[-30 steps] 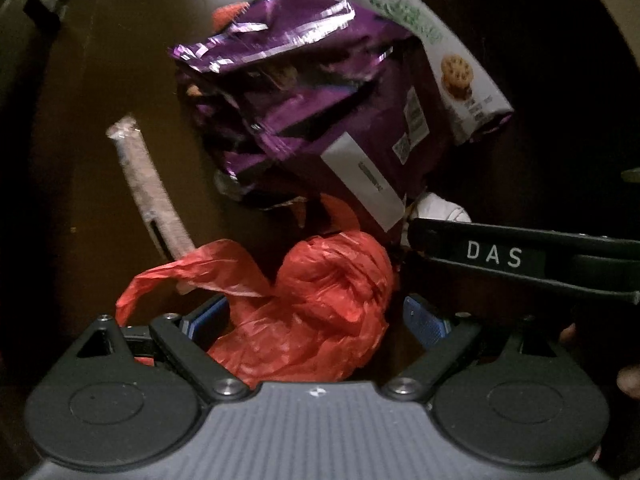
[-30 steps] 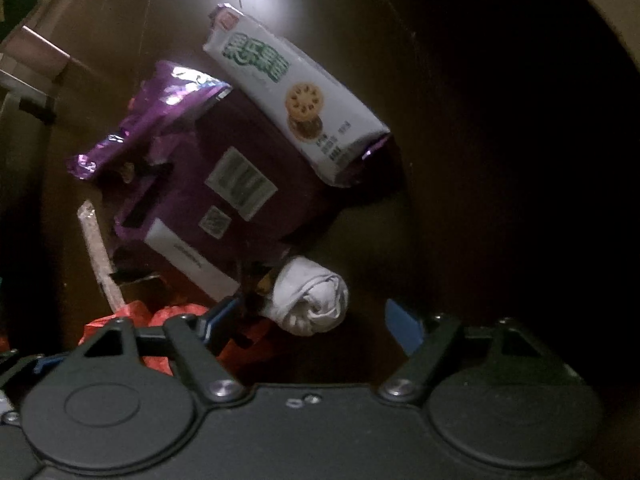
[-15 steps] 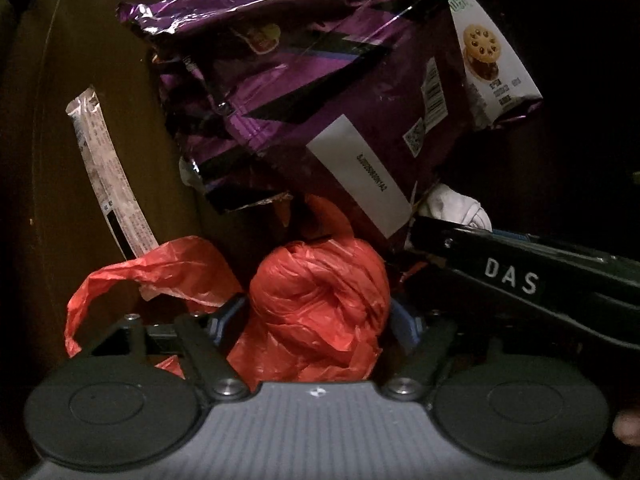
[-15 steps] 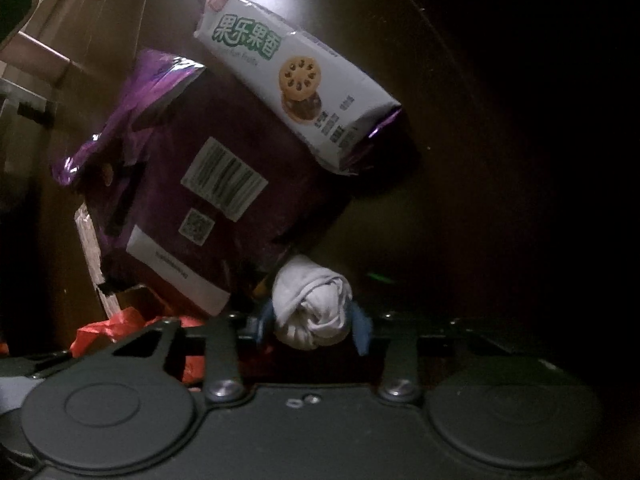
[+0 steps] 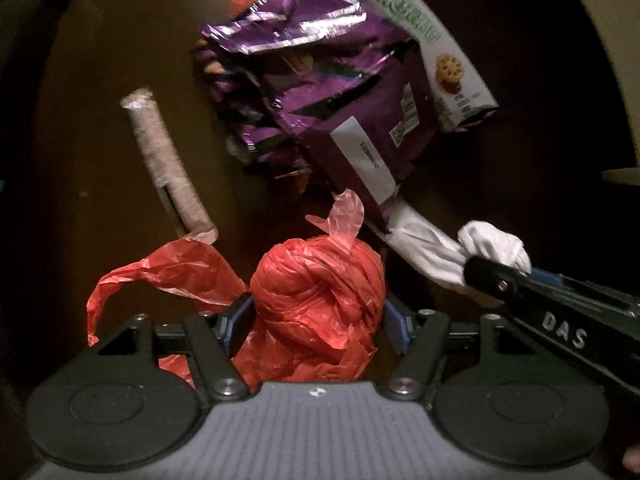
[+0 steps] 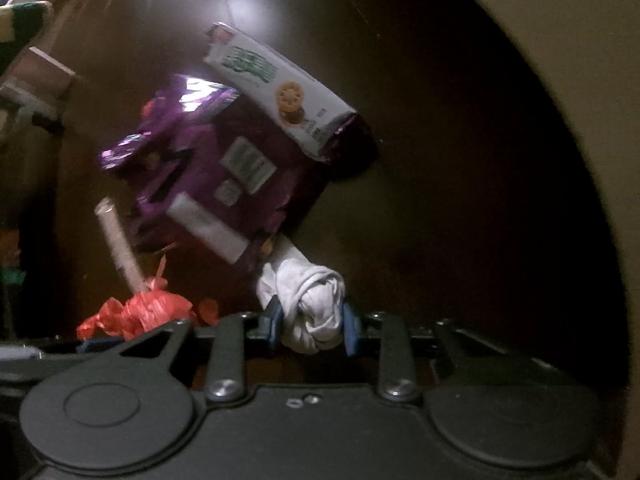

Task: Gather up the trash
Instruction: 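Carry the red bag and white tissue with both tools to the black bin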

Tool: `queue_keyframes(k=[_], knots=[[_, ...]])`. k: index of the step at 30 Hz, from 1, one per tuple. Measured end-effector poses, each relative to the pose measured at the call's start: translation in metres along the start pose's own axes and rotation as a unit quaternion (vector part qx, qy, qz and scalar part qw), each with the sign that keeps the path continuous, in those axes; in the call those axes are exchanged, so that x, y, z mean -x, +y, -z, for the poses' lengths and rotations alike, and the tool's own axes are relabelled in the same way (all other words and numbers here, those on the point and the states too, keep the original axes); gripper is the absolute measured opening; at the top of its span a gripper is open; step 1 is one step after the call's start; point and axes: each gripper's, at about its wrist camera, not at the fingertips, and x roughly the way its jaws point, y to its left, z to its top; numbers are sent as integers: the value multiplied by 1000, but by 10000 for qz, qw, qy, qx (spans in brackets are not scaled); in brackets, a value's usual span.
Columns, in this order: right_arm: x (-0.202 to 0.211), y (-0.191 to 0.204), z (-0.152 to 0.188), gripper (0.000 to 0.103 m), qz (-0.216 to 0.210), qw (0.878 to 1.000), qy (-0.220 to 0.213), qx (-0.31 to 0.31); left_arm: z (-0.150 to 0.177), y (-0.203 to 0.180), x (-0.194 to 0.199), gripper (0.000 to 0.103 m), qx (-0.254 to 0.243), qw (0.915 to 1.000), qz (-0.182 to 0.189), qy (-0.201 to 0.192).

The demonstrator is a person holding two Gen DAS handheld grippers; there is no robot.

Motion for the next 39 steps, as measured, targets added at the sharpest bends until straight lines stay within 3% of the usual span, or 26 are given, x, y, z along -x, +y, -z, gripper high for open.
queue_keyframes(k=[9,21,27,33,39], knots=[[132,37,19,28,-147,9990,-368,184,42,-1,134,66,74,9993,146,-349],[366,117,13,28,-440,9910,-909,884,78,1,384,66,74,9933,350,-1103],[473,152,9,28,-586,9834,-1242,1190,93,11,496,66,149,9843,545,-1675],[554,190,10,28,-805,9729,-1556,1510,116,32,599,66,338,9722,655,-2222],[614,243,19,28,-1146,9552,-1842,2012,139,69,678,67,705,9567,686,-2739]])
